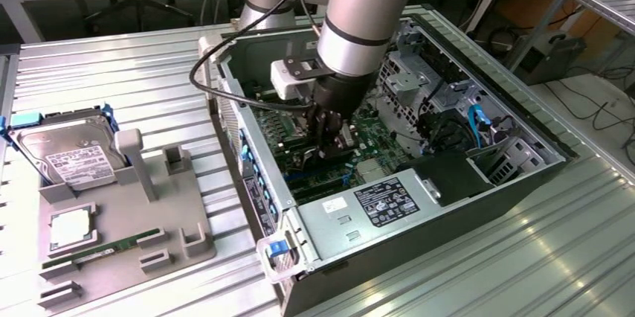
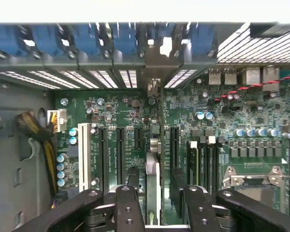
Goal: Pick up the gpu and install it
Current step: 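Insert the gpu into the slot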
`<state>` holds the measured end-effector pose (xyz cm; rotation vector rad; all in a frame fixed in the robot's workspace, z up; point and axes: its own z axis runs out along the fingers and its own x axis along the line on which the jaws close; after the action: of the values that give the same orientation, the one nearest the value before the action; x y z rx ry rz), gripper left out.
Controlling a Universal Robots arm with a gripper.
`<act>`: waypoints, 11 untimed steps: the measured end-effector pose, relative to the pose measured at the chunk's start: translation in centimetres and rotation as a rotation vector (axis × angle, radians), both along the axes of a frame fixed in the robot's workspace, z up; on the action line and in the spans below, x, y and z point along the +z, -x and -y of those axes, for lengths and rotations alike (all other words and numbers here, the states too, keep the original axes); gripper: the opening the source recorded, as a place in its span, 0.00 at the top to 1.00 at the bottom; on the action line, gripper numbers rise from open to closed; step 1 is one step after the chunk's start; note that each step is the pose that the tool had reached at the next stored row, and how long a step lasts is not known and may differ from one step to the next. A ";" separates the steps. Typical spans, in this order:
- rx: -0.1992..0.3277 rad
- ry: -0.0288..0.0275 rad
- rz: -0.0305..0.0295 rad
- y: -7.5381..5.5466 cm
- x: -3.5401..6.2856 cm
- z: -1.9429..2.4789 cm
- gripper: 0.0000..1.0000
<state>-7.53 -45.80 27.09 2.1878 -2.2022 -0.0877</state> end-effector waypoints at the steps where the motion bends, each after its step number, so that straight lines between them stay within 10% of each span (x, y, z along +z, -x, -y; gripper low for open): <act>1: 0.001 0.0000 0.0000 0.0 0.39 0.00 0.60; 6: 0.007 0.0012 -0.0001 0.0 2.47 -0.10 0.62; 11: 0.011 0.0182 0.0017 0.7 2.28 -0.66 0.89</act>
<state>-8.22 -45.14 29.36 2.1916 -2.1823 -0.0653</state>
